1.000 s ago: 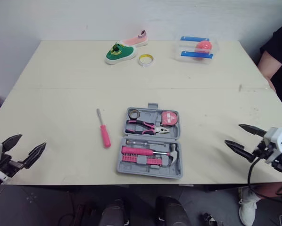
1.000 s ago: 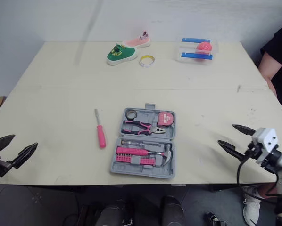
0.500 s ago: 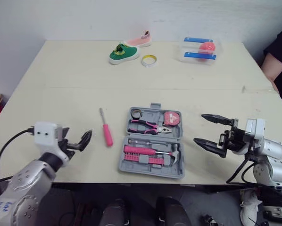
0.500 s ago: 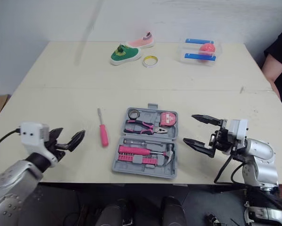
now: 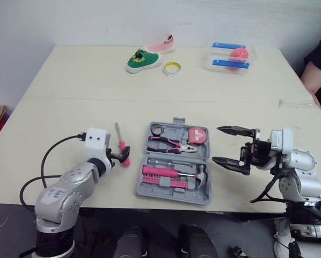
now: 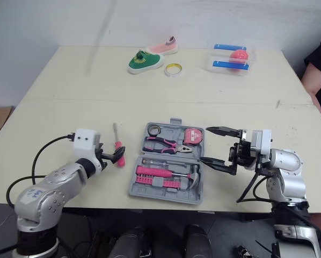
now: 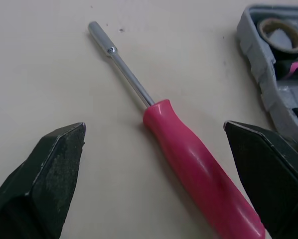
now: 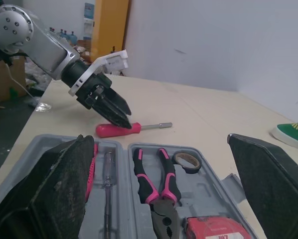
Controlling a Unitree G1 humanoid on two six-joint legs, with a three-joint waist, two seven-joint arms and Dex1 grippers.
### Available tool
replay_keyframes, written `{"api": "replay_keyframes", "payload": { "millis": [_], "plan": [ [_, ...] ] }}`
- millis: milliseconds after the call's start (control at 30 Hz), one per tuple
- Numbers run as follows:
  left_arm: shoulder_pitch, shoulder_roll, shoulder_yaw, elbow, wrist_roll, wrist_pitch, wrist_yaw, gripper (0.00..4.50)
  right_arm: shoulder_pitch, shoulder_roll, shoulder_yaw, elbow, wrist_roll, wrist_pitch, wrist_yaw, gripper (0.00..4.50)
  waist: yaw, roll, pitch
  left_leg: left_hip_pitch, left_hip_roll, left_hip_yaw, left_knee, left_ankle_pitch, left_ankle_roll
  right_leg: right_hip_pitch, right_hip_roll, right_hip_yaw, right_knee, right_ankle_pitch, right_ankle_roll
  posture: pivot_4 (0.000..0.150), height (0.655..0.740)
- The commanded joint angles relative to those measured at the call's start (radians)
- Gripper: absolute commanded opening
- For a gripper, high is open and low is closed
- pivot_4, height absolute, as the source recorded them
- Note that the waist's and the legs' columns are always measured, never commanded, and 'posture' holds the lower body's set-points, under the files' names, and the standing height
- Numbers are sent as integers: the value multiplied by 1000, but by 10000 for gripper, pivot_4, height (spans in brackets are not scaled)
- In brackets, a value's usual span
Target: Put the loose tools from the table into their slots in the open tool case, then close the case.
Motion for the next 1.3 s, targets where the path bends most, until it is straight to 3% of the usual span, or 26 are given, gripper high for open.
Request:
{"api": "replay_keyframes", "payload": {
  "millis": [33, 233, 333, 567, 600, 867, 933, 1000, 1200, 1300],
  "plan": [
    [-13, -18, -27, -19, 37, 62, 14, 45000, 1, 1, -9, -38, 1, -8, -11, 44520, -2, 0, 0, 0, 0, 0, 0, 0, 0, 0, 0, 0, 0, 0, 0, 1500, 7400],
    [-13, -53, -11, -3, 87, 109, 29, 45000, 3, 6, 8, -97, 15, 27, -25, 44520, -2, 0, 0, 1, 0, 0, 0, 0, -1, 0, 0, 1, 1, 0, 0, 1500, 7400],
    [9, -75, 1, -17, 98, 138, 30, 37017, 9, 1, 16, -155, 26, 60, -37, 45000, -2, 0, 0, 1, 0, 0, 0, 0, -3, 0, 0, 1, 2, 0, 0, 1500, 7400],
    [62, -66, 1, -50, 135, 108, -9, 7138, 22, -17, 13, -201, 28, 100, -45, 45000, 1, 0, 0, 1, 0, 0, -1, -1, -2, 0, -1, 1, 0, 0, 0, 1500, 7400],
    [61, -65, 8, -57, 141, 96, -12, 5651, 24, -20, 11, -202, 28, 101, -44, 45000, 1, 0, 0, 1, 0, 0, 0, -1, -3, 0, -1, 1, 0, 0, 0, 1500, 7400],
    [146, 80, 131, -110, 98, -271, -310, 5671, 62, -80, -59, -183, -2, 74, -87, 45000, -2, 0, 0, -1, 1, 0, -1, -3, -6, -2, -1, 0, 0, -1, -1, 1500, 7400],
    [167, 224, 125, -89, 76, -499, -621, 5671, 43, -112, -98, -90, -31, 37, -91, 45000, -2, -1, 1, 0, 1, 0, -1, -3, -6, -2, -1, 0, 0, -1, -1, 1500, 7400],
    [147, 316, 130, -59, 14, -582, -815, 5671, 50, -149, -123, -25, -55, -3, -63, 45000, 0, -2, 1, -1, 1, 1, 0, -3, -6, -3, -1, -1, 0, -1, -2, 1500, 7400],
    [3, 481, 54, -93, -204, -470, -1088, 5671, 116, -176, -128, -72, -27, 12, -31, 45000, -2, -1, 2, -2, 0, 0, -1, -1, 0, -2, -2, -1, -2, 0, -2, 1500, 7400],
    [-80, 575, -78, -102, -148, -458, -1178, 5671, 164, -177, -151, -114, 2, 41, -40, 45000, -6, 0, 2, -2, 0, 1, -2, 0, 0, -2, 0, -1, -2, -1, -2, 1500, 7400]
  ]
}}
